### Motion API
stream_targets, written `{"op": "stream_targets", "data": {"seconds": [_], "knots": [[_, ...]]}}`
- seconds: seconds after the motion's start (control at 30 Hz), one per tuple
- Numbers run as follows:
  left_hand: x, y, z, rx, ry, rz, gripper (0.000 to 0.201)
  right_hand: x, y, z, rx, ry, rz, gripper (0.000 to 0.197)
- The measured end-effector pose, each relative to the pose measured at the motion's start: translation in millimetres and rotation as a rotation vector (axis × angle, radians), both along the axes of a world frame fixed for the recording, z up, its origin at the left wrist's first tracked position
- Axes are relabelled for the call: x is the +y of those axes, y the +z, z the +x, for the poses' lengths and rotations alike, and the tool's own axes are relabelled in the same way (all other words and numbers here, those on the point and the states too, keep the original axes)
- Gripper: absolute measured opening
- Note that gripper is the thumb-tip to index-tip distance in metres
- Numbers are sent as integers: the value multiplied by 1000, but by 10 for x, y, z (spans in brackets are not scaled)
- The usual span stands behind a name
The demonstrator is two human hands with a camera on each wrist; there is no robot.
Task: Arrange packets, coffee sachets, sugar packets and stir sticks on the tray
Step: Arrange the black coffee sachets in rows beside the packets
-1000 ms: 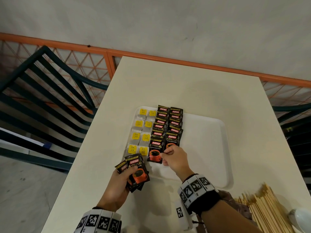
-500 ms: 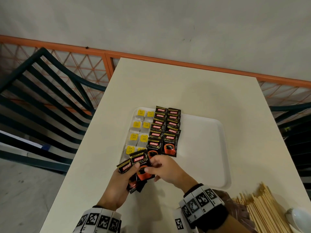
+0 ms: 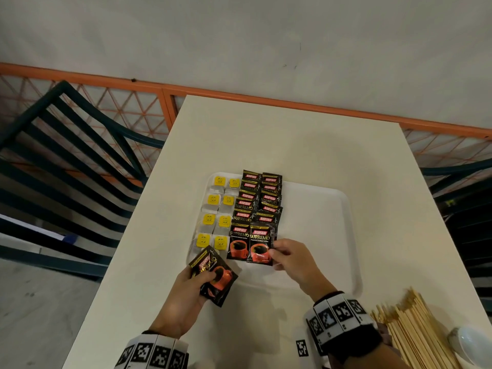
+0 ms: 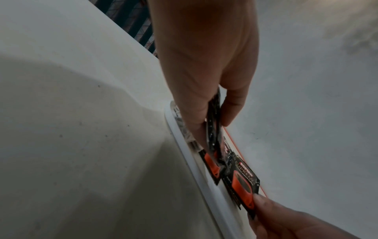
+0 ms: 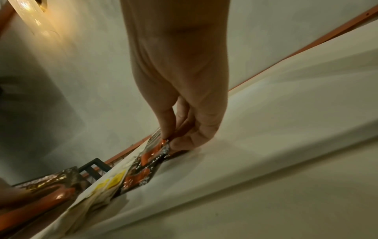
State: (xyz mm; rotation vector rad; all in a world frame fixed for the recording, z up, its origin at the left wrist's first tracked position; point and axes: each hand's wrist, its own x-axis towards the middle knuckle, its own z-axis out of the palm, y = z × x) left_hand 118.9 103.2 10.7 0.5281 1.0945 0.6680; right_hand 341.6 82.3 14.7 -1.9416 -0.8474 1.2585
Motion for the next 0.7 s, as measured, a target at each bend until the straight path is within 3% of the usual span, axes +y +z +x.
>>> {"op": "stream_targets", "data": {"seconds": [0.23,0.6,0.7], "knots": [[-14,58,32,20,-6,1,28,-17,-127,49,-95,-71,-31,6],[-27,93,71,18,11,29,33,-24,-162,26,-141,-193,22,19],[-18,107,86,49,2,40,30,-49,-106,-28,-171,-179,72,12]]}}
